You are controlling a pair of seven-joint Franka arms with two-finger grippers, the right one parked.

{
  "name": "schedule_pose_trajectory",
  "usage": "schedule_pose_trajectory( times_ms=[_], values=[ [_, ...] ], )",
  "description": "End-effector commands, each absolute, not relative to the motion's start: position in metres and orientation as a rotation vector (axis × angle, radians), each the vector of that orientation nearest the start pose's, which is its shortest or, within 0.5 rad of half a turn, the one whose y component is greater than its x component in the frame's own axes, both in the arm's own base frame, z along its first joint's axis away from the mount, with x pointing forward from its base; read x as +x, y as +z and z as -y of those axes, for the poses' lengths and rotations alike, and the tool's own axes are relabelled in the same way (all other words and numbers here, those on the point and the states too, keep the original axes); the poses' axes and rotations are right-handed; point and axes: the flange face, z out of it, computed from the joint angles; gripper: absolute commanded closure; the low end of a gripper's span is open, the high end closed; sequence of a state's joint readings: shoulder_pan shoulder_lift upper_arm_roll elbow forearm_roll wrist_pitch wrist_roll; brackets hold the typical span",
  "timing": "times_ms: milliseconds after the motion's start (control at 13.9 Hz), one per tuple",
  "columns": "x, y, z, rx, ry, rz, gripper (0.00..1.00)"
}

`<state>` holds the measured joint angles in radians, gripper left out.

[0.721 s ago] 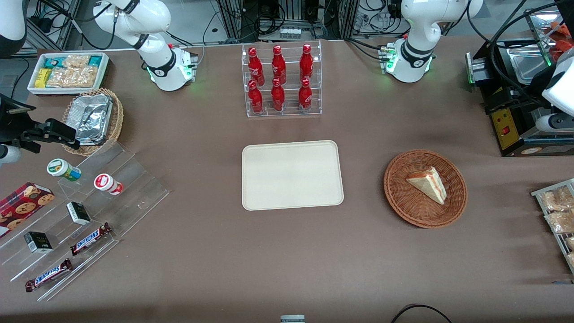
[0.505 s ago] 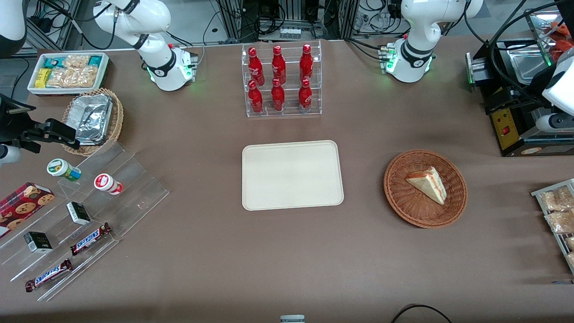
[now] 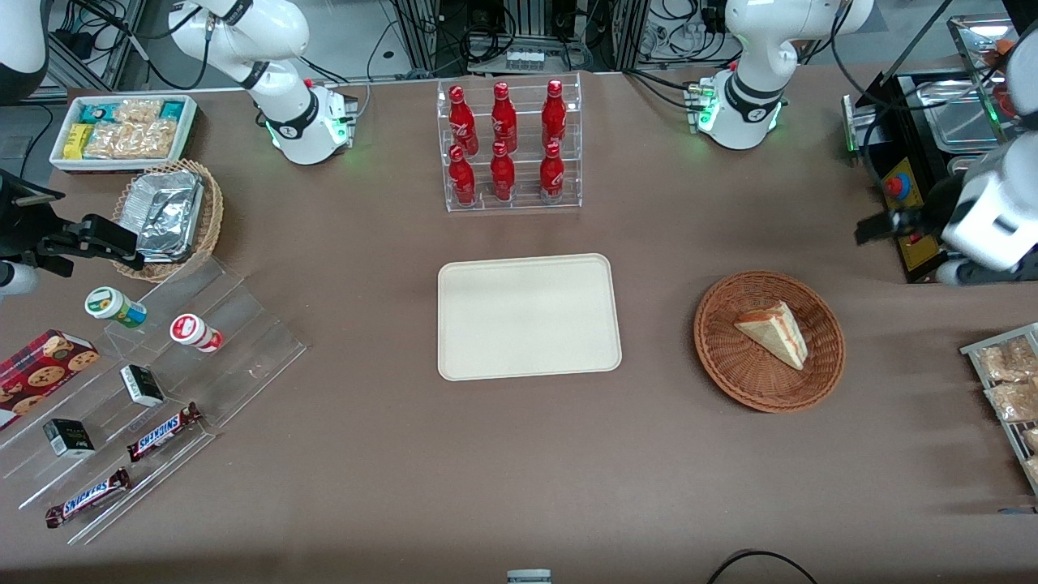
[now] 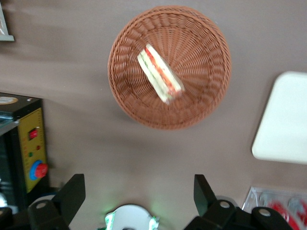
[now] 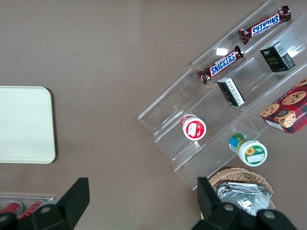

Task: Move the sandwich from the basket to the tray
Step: 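Move the left gripper down over the sandwich in the wicker basket, then close the left gripper on the wrapped sandwich's crust edge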

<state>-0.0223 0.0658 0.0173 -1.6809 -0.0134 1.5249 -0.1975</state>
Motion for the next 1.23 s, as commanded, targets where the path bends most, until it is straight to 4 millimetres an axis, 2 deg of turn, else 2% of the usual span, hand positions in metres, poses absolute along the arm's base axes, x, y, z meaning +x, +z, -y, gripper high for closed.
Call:
schedule_pose_trajectory(
  times_ms=[0,144,432,649,793,1153],
  values=[
    [0.555,0.488,0.004,-3.063,0.293,0.515,0.0],
    [0.554,0.451,0.004,-3.044,0.221,0.683,0.0],
    [0.547,0.393,0.005,-2.975,0.083,1.014,0.0],
    [0.538,0.354,0.008,-2.969,0.019,1.071,0.0],
    [0.54,0.33,0.013,-2.951,0.0,1.124,0.0],
    [0.541,0.299,0.032,-2.941,0.017,1.131,0.0]
  ],
)
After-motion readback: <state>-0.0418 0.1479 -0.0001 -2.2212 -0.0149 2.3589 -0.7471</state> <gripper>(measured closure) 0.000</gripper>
